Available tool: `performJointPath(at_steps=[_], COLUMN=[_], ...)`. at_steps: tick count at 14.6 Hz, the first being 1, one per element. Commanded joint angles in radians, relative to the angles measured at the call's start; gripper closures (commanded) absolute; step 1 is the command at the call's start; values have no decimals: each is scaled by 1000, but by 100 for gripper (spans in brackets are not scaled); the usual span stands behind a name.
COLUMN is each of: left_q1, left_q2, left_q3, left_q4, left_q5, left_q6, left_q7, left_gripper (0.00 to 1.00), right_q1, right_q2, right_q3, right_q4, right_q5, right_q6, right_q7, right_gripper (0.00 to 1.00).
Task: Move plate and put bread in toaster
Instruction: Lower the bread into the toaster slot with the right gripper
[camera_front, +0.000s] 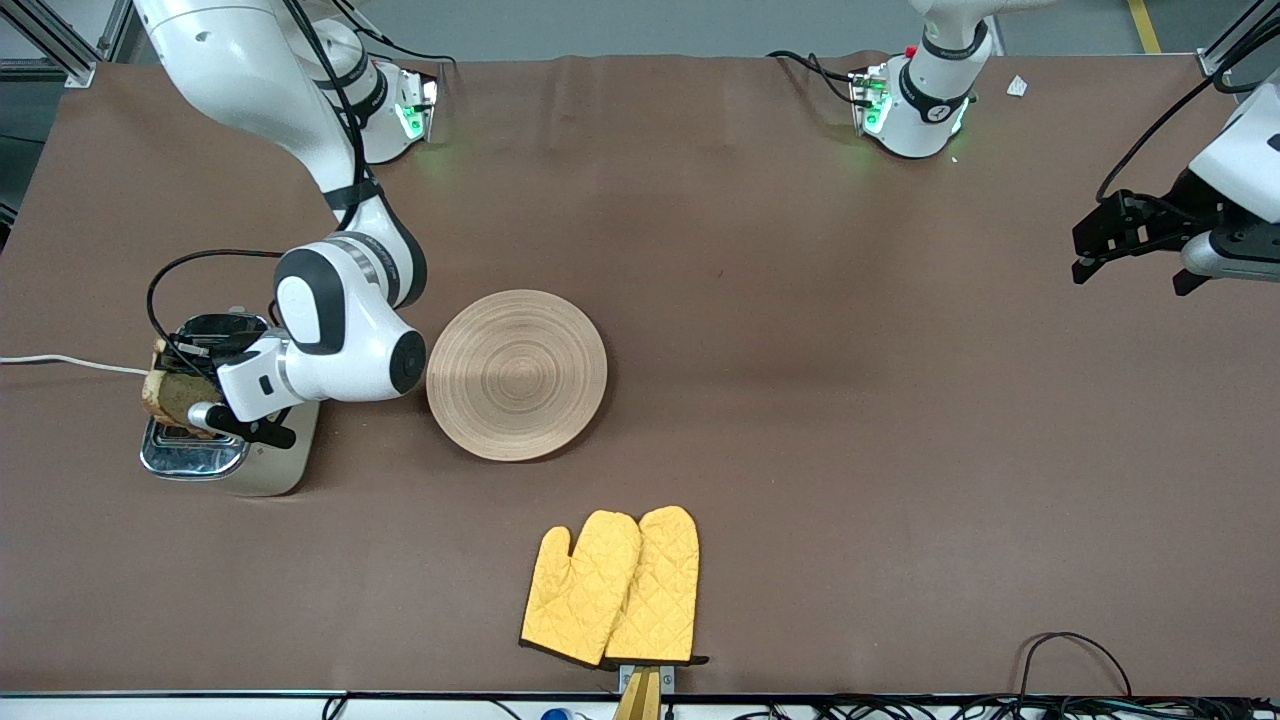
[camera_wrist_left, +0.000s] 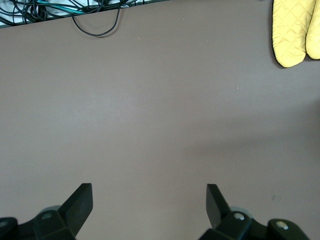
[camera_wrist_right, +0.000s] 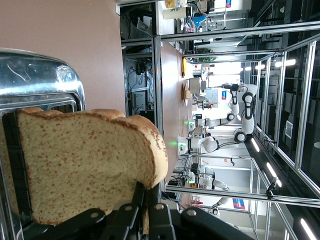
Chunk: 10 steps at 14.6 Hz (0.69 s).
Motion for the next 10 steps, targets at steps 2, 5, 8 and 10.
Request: performJointPath(at_steps=[2, 5, 8, 10], left_q1=[5, 3, 5, 5], left_q2=[-8, -6, -8, -8], left_q3=[-1, -1, -1, -1], left_q4=[-10, -10, -10, -10], left_q5=[8, 8, 8, 8], left_q6=[11, 11, 11, 11], left_q7=[10, 10, 10, 10], left_gripper=[0, 0, 0, 0], right_q1=[13, 14, 32, 37], right_q2=[-5, -8, -11, -23], right_q3=[5, 6, 8, 8], right_q4=[-83, -89, -90, -115], right_q5=[-13, -12, 2, 1], right_q6=[-8, -33, -65, -70], right_q7=[39, 49, 47, 47], right_gripper=[100, 100, 100, 100])
